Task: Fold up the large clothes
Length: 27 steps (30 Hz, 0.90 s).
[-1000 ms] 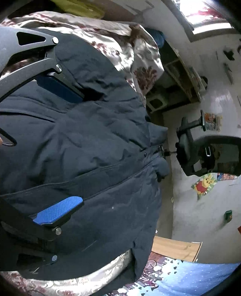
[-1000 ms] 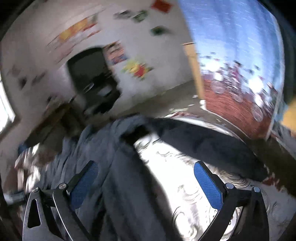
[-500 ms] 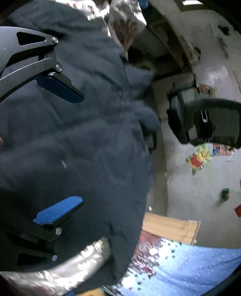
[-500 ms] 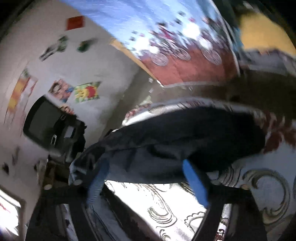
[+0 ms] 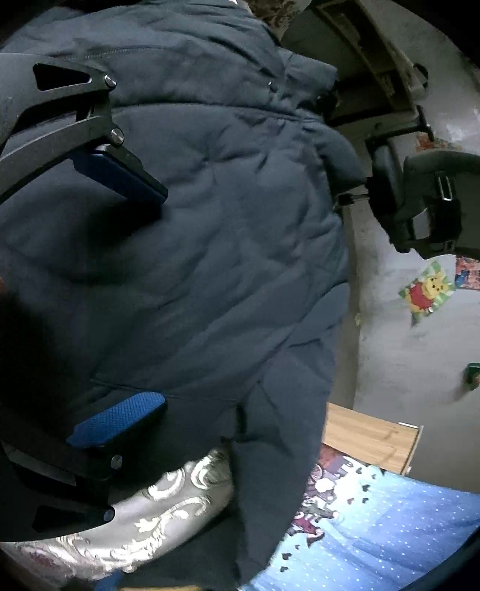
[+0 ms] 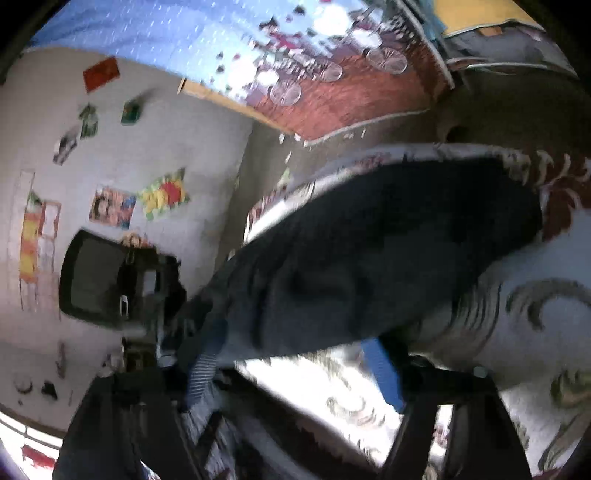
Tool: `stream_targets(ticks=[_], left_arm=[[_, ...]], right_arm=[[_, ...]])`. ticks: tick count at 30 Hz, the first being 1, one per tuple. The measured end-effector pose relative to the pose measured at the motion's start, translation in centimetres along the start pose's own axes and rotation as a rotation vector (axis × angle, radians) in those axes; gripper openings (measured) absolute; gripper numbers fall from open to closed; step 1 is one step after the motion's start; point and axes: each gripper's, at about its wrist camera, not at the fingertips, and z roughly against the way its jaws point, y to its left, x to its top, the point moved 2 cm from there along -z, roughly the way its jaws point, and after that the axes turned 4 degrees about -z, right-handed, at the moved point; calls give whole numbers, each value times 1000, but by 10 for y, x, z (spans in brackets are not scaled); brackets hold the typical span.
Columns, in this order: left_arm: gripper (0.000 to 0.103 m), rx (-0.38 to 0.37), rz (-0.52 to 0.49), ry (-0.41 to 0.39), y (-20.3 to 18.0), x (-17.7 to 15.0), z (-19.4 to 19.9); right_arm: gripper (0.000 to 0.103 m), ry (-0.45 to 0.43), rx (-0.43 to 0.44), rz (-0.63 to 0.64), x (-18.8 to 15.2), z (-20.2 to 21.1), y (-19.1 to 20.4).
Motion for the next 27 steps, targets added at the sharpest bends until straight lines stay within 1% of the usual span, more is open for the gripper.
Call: stream_targets(ticks=[1,2,3,4,6,8,10,11,12,13,15,16,17,18,20,21,23,24,25,27], left_arm=[[99,4,-8,-1,-1,0,-2],[99,5,-18,1,-3,-1,-3],[99,8,-27,7,-4,-1,-5],[99,11,-34,12,-4,-1,-7],[99,2,-33,13,-3,-2,-5],[99,-20,-18,20,1,-2,0],[99,-39,20,26,12,1,12],[99,-44,30,23,14,2,16],[99,-44,46,14,23,4,26],[99,-35,59,4,32,6,37],[99,-14,76,-19,46,10,57],[99,3,86,-30,54,11,67],[99,24,101,-45,65,11,79],[99,38,121,-59,79,9,93],[99,55,159,-75,100,5,114],[99,66,190,-87,117,2,128],[99,83,239,-109,142,-5,150],[99,90,264,-118,153,-9,159],[99,94,285,-124,164,-13,166],[99,93,341,-142,193,-22,187]], right_arm=[[43,-15,-17,-6,4,0,0],[36,-34,-46,-14,9,0,-2],[23,-42,-67,-10,13,-1,-2],[13,-50,-89,6,17,-2,0],[8,-90,-110,75,24,2,9],[7,-128,-114,155,26,7,26],[6,-174,-105,270,25,16,53],[6,-206,-96,349,22,21,71],[6,-238,-82,433,16,27,92],[5,-257,-72,488,11,30,106],[5,-319,-38,660,-11,42,149],[6,-337,-24,712,-21,44,161],[5,-363,5,799,-39,49,182],[6,-375,21,846,-50,48,196],[5,-404,74,996,-92,51,226],[5,-409,96,1052,-109,51,235],[5,-400,156,1191,-156,48,256],[5,-382,190,1271,-185,45,264],[6,-368,210,1316,-201,42,268],[6,-301,273,1424,-252,33,274]])
